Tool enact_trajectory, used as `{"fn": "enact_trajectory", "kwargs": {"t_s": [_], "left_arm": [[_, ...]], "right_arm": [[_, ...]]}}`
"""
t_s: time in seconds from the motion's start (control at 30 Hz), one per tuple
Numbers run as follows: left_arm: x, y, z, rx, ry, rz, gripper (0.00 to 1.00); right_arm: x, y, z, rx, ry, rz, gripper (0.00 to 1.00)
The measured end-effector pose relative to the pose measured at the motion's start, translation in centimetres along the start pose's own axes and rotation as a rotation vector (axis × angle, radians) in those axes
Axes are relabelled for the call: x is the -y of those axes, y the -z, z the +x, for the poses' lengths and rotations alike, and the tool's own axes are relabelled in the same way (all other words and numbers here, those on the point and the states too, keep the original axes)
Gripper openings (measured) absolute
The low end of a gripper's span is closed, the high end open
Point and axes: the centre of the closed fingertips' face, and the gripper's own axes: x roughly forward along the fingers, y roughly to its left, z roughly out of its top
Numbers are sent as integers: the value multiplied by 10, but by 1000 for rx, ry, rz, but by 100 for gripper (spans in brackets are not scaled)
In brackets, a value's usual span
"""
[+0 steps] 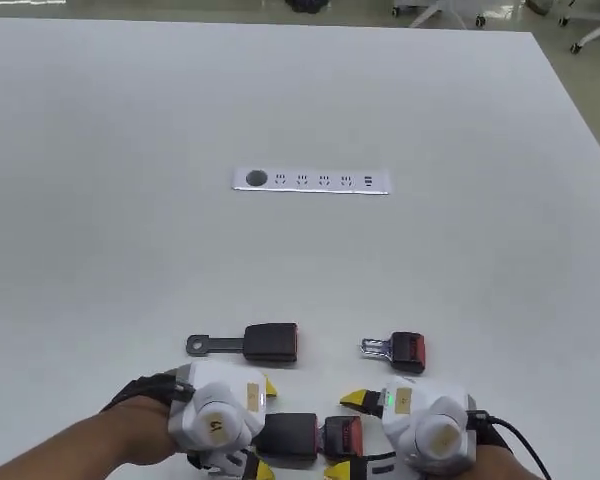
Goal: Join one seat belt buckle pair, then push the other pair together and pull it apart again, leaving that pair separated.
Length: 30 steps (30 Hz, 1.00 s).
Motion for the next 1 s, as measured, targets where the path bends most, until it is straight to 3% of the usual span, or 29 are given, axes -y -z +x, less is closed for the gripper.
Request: {"fn": "enact_trajectory", "kwargs": {"t_s": [0.1, 0.27, 0.67, 1.0], "left_arm": [[-3, -6, -8, 39, -28, -33, 69], [-12, -6, -19, 60, -71, -78, 85], [-44, 1, -49, 93, -164, -140, 84], [-71, 0, -60, 92, -192, -132, 83]], "right_arm": [[5, -4, -5, 19, 26, 16, 67], [13, -8, -14, 36, 58, 30, 65], [46, -12, -34, 74, 115, 53, 70], [83, -6, -51, 69, 159, 76, 73]]}}
